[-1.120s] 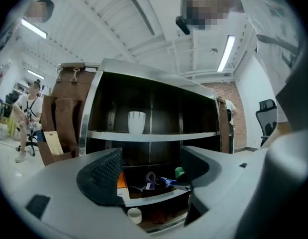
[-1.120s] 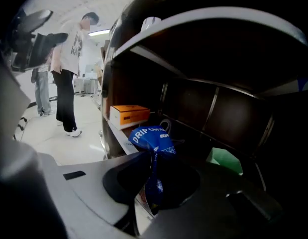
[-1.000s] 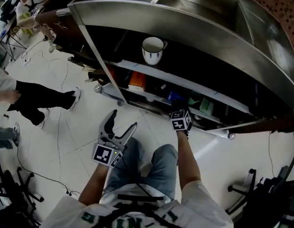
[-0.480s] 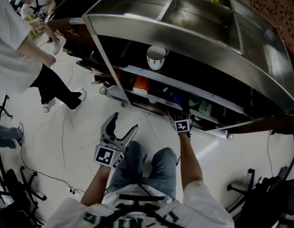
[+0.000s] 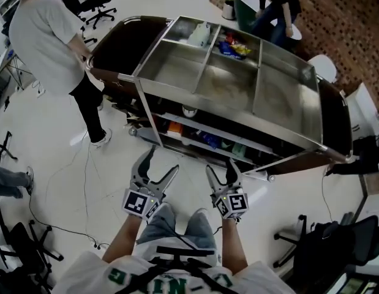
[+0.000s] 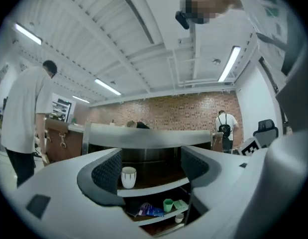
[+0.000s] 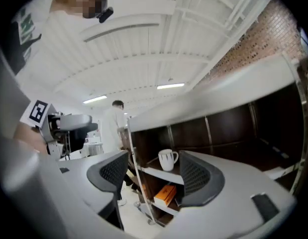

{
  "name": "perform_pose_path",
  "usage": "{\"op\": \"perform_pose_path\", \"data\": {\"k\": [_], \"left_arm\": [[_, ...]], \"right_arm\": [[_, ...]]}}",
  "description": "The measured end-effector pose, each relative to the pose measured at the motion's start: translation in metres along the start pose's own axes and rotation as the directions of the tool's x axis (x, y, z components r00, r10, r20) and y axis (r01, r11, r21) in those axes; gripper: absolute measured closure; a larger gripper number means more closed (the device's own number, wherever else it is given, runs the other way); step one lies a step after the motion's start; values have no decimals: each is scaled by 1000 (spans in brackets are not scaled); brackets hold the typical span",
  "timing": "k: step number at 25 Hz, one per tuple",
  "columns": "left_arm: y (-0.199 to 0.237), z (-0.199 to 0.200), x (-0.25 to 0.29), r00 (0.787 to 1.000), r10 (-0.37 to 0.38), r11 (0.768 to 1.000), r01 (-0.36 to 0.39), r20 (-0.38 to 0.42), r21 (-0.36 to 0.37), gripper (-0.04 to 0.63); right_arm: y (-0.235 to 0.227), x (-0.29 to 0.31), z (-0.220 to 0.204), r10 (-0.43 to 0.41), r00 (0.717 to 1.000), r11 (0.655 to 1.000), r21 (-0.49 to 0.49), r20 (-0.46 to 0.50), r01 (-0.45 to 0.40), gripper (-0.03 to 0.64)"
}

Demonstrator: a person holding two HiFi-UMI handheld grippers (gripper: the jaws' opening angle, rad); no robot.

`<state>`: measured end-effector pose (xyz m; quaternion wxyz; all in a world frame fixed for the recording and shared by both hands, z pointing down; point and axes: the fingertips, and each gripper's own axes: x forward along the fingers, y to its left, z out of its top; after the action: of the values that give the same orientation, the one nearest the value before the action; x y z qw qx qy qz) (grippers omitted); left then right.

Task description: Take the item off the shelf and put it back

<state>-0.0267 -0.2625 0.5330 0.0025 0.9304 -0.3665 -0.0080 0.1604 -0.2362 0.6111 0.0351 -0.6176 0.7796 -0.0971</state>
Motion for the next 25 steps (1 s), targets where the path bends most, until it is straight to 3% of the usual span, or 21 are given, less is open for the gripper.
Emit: {"op": "perform_pose_path", "data": {"k": [5,8,11,16,25], "left_arm": [[-20,75,-3,998,-42,999,40,54,33,232],[-30,98,-7,996,-50,998,47,71,42,232],[-36,112,-12,994,-51,998,47,92,49,230],[-40,131,-4,990,-57,996,48,130,69,224],[-49,150,5,983,-66,994,50,171,98,213]], "right_arm": [[19,-55,120,-85,982,995,-42,169,93,235],[21,-77,164,-95,967,994,-30,235,105,112],[28,-94,197,-80,957,992,-73,278,104,104],[24,-106,229,-104,943,974,-160,315,161,111],[17,-103,248,-126,935,961,-192,331,197,114]]}}
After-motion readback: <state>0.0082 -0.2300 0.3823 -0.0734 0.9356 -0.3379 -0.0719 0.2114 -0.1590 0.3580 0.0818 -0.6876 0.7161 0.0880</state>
